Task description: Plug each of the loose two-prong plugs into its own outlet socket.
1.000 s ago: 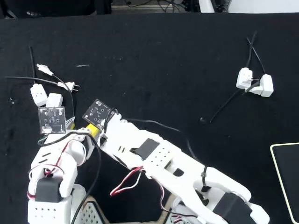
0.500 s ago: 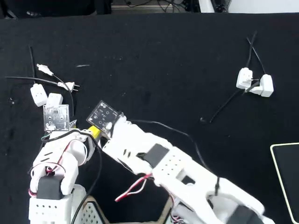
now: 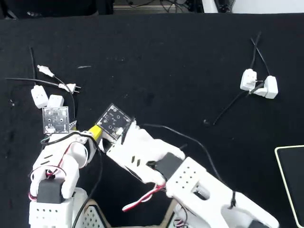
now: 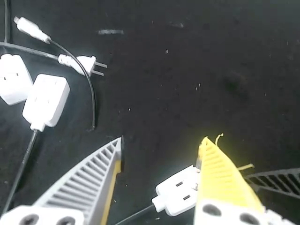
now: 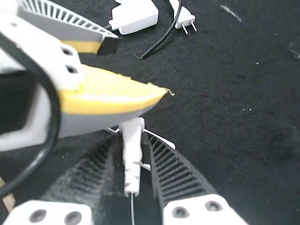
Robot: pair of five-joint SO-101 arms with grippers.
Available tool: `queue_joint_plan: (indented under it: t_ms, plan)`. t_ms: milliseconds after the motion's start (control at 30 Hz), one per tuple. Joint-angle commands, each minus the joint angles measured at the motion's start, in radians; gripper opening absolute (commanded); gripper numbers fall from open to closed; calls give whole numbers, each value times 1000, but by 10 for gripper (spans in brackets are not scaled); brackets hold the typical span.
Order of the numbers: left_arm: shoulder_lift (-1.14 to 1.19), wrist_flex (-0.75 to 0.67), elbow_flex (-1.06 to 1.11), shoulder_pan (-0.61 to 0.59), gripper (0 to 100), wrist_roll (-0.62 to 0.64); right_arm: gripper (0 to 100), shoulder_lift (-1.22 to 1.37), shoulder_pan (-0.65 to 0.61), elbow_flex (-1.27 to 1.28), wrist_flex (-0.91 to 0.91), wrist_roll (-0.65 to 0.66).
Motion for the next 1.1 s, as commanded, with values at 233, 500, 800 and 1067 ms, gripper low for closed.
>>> queue_joint_plan:
  t_ms: [233, 500, 800, 1067]
  plan:
    - [6, -8, -5, 7, 263, -12, 10, -108, -5, 13, 0, -9]
    - [5, -8, -5, 7, 263, -12, 10, -114, 28, -5, -8, -17]
    - [5, -8, -5, 7, 263, -12, 10, -114, 32, -18, -8, -17]
    - [5, -8, 8, 7, 263, -12, 10, -116, 81, -42, 0, -17]
